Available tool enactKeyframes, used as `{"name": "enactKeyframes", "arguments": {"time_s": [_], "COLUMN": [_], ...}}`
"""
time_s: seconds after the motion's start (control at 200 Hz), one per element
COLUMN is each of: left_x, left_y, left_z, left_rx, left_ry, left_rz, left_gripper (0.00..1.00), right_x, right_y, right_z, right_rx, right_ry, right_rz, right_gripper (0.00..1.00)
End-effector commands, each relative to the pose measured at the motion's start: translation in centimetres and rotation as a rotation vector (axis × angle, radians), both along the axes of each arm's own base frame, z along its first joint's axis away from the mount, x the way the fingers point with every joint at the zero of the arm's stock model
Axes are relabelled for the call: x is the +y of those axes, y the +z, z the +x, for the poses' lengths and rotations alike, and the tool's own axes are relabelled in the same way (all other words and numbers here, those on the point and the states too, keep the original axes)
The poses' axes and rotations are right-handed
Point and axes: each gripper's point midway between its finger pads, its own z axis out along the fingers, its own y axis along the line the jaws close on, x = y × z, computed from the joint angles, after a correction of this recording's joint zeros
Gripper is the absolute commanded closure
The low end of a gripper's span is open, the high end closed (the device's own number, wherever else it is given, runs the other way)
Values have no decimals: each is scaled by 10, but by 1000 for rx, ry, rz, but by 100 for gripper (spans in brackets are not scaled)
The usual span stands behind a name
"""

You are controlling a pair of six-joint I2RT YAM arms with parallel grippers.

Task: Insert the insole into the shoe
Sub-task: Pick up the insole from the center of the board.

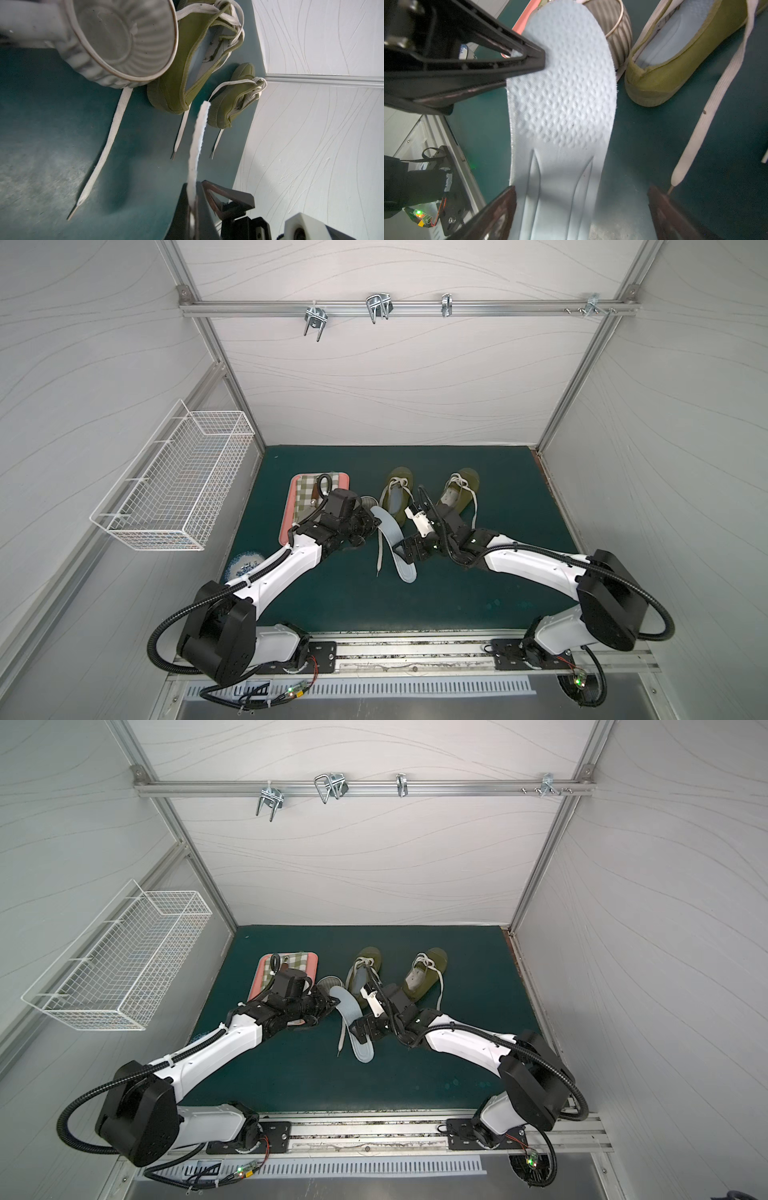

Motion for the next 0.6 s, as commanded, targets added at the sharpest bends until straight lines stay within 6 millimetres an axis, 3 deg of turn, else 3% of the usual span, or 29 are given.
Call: {"name": "enactKeyframes", "arguments": {"time_s": [0.0, 0.32, 0.595], "left_x": [-1, 3, 2], "left_y": [13, 5, 6], "left_z": [7, 8, 8], "left_rx": [-37, -19, -18], "left_ry": [22, 28, 28], "left_rz": [-44, -47, -57], "left_gripper": [100, 100, 100], "right_x": [15, 19, 13], "right_y": [8, 13, -6], "right_z": [-1, -8, -7], "right_rx": [-5, -12, -2], "right_ry": [17, 27, 7], "right_rz": [52, 83, 44], "right_gripper": [1, 1, 1]}}
